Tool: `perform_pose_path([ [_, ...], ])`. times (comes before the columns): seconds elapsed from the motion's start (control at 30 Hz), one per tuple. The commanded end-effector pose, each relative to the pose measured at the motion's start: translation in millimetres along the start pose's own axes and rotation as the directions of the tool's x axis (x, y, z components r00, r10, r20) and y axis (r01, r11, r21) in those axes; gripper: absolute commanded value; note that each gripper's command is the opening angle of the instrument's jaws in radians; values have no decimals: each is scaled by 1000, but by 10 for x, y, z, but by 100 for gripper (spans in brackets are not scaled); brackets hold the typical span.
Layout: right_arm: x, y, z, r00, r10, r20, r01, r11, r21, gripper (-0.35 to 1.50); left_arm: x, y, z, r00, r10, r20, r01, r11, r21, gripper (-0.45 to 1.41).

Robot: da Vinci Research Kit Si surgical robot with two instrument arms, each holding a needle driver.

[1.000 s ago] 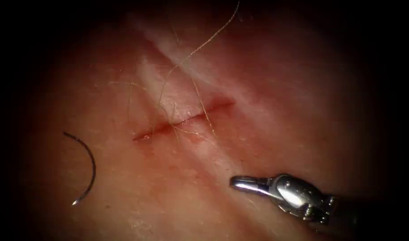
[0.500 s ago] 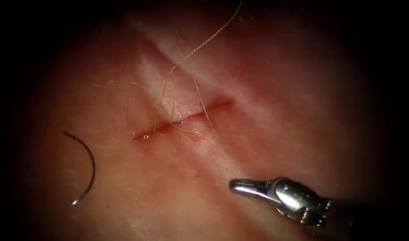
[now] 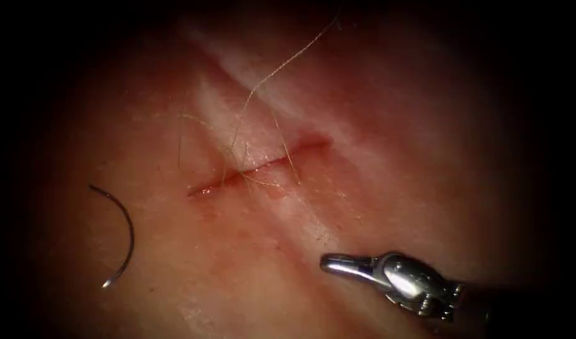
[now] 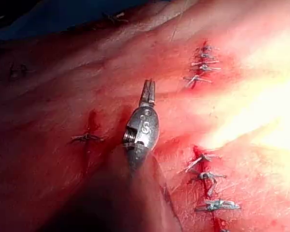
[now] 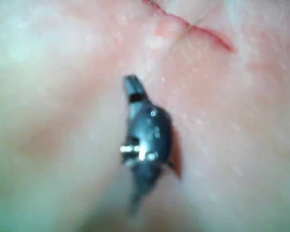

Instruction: Wound Closure

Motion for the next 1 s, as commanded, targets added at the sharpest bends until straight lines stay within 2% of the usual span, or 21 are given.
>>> perform_pose_path([
  [0.03, -2, -1, 8, 1000, 1, -2, -1, 1000, 3, -35, -3, -4, 8, 1000, 3, -3, -3, 1000, 2, -45],
  [0.23, 12, 2, 10, 1000, 14, -17, -14, 1000, 13, -35, 5, 6, 6, 1000, 0, -3, 0, 1000, 1, -45],
  [0.47, 37, 0, 6, 998, 35, -43, -32, 998, 57, -35, 34, 18, 7, 999, -31, -32, 30, 999, -31, -45],
  [0.57, 43, -6, 7, 998, 38, -51, -34, 996, 77, -35, 44, 16, 12, 999, -1, -36, 0, 999, -35, -45],
  [0.77, 46, -13, 9, 997, 39, -59, -33, 994, 101, -35, 41, 20, 17, 998, 4, -55, -7, 999, -45, -45],
  [0.8, 47, -13, 10, 997, 39, -59, -33, 994, 100, -16, 41, 24, 16, 998, 6, -64, -10, 999, -51, -45],
  [0.83, 47, -12, 11, 997, 40, -59, -33, 994, 99, 34, 41, 27, 16, 998, 8, -70, -12, 998, -55, -45],
  [0.87, 48, -12, 12, 997, 40, -59, -34, 995, 99, 76, 41, 31, 15, 997, 9, -74, -13, 998, -58, -45],
  [0.9, 49, -12, 12, 997, 47, -59, -41, 994, 99, 103, 44, 36, 13, 997, 8, -82, -14, 998, -64, -45],
  [0.97, 52, -12, 12, 997, 49, -59, -43, 994, 99, 133, 50, 45, 10, 996, -6, -93, -1, 997, -76, -45],
  [1.0, 53, -13, 11, 997, 50, -59, -44, 994, 100, 138, 55, 50, 7, 994, -16, -105, 7, 996, -84, -45],
])
